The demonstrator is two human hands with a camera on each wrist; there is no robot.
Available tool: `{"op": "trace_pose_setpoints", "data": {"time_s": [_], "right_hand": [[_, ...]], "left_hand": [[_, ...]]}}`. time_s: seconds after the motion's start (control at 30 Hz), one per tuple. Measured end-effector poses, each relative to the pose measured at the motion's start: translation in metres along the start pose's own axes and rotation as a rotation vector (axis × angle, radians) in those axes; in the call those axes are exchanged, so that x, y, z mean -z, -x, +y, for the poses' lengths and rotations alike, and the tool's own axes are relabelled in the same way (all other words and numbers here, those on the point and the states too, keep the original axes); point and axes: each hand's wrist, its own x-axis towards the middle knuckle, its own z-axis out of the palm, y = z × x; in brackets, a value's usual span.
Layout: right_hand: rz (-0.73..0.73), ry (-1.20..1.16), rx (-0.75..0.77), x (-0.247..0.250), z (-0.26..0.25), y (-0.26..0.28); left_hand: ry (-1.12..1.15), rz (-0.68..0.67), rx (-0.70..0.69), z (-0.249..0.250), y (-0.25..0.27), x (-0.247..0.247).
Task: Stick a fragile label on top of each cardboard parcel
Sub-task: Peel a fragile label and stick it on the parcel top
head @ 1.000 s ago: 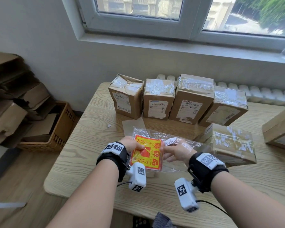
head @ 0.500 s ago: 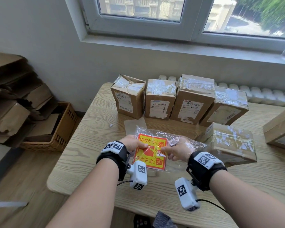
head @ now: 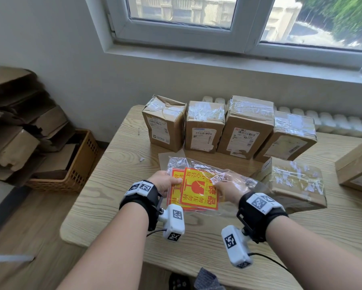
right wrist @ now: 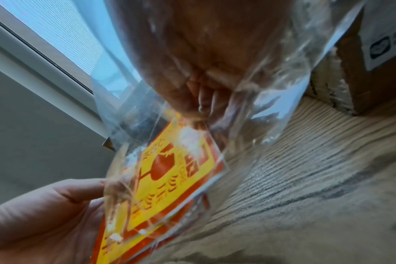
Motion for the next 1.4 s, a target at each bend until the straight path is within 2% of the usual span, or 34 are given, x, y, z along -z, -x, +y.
{"op": "trace_pose_setpoints", "data": {"time_s": [0.13,0.3,0.37,0.47,0.53,0.63,0.7,0.8,0.87,0.9,0.97,1.03,1.13,1.27,1.4], "right_hand": [[0.112,0.008,0.072,0.013,0.012,-0.019],[0.24,0.097,0.177,0.018,0.001,-0.005],[0.298,0.143,0.191,0.02,0.001,-0.009],[0.413,0.212,0.228,0.026,-0.002,-0.011],[0.464,0.215,0.252,0.029,-0.006,-0.01],[0.528,0.208,0.314,0.033,-0.012,-0.007],[0.559,0.211,0.383,0.038,-0.015,-0.004],[0.575,0.199,0.437,0.046,-0.023,0.0],[0.557,0.208,0.455,0.05,-0.032,0.006],[0.542,0.221,0.465,0.052,-0.036,0.008],[0.499,0.275,0.489,0.054,-0.045,0.016],[0.442,0.349,0.505,0.056,-0.052,0.022],[0.38,0.422,0.519,0.055,-0.06,0.032],[0.333,0.453,0.569,0.054,-0.067,0.042],[0.311,0.457,0.591,0.057,-0.073,0.046]], "left_hand": [[-0.07,0.204,0.012,-0.003,-0.009,0.01],[-0.542,0.421,0.111,-0.005,-0.017,0.026],[-0.717,0.435,0.105,-0.006,-0.016,0.03],[-0.904,0.338,0.189,-0.025,-0.032,0.033],[-0.98,0.312,0.197,-0.037,-0.041,0.036],[-0.95,0.304,0.262,-0.054,-0.08,0.04],[-0.894,0.298,0.209,-0.045,-0.074,0.036],[-0.724,0.441,0.103,-0.011,-0.031,0.016],[-0.68,0.592,0.041,0.005,-0.025,0.013],[-0.665,0.612,-0.015,0.015,-0.02,0.014],[-0.608,0.497,-0.173,0.039,-0.013,0.01],[-0.509,0.262,-0.301,0.063,0.003,0.003],[-0.486,0.03,-0.421,0.097,0.029,-0.011],[-0.551,-0.083,-0.455,0.116,0.048,-0.025],[-0.557,-0.138,-0.452,0.117,0.052,-0.028]]}}
